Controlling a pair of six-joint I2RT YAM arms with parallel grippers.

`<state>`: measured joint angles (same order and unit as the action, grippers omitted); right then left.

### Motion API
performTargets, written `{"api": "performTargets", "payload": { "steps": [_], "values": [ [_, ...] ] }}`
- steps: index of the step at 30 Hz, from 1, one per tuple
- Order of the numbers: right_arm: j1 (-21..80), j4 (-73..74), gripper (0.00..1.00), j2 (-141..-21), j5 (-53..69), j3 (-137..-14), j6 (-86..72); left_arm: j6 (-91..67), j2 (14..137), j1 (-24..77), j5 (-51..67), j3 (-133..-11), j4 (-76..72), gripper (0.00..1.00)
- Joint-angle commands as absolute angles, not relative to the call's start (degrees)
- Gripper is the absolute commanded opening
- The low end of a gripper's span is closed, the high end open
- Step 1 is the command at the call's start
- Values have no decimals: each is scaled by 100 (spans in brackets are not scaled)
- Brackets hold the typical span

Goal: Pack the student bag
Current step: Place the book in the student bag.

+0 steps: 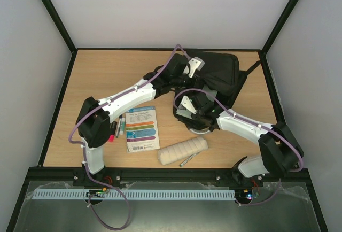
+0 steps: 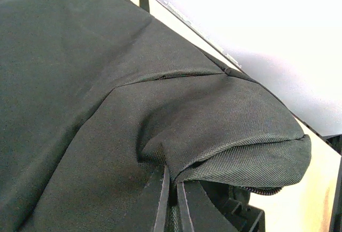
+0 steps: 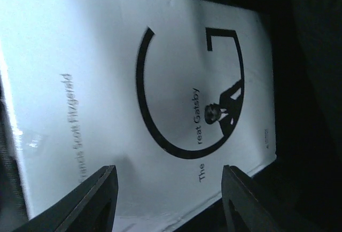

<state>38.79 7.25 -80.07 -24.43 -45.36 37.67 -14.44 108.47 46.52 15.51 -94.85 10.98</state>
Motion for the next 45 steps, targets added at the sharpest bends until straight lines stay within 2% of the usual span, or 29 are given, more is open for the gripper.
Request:
{"api": "performTargets", "payload": {
  "steps": [1, 5, 11, 17, 25, 45],
  "values": [
    [3617, 49, 54, -8221, -2830, -4430, 4059, -1446, 10605, 4700, 1784, -9740, 631, 2],
    [3577, 545, 55, -8070, -2211, -4598, 3929, -1424, 10589, 4702, 1759, -9716, 674, 2],
    [3815, 1861, 63, -7614, -835, -4941, 3695, -1441, 10607, 4698, 1748, -9663, 655, 2],
    [4031, 1529, 62, -8000, -1488, -4638, 3646, -1469, 10618, 4698, 1818, -9670, 639, 2],
    [4013, 538, 54, -8548, -2803, -4636, 3404, -1423, 10580, 4709, 1817, -9664, 721, 2],
    [3195, -1777, 47, -9733, -3668, -4838, 3949, -1311, 10560, 4801, 1919, -9583, 832, 2]
  ]
}}
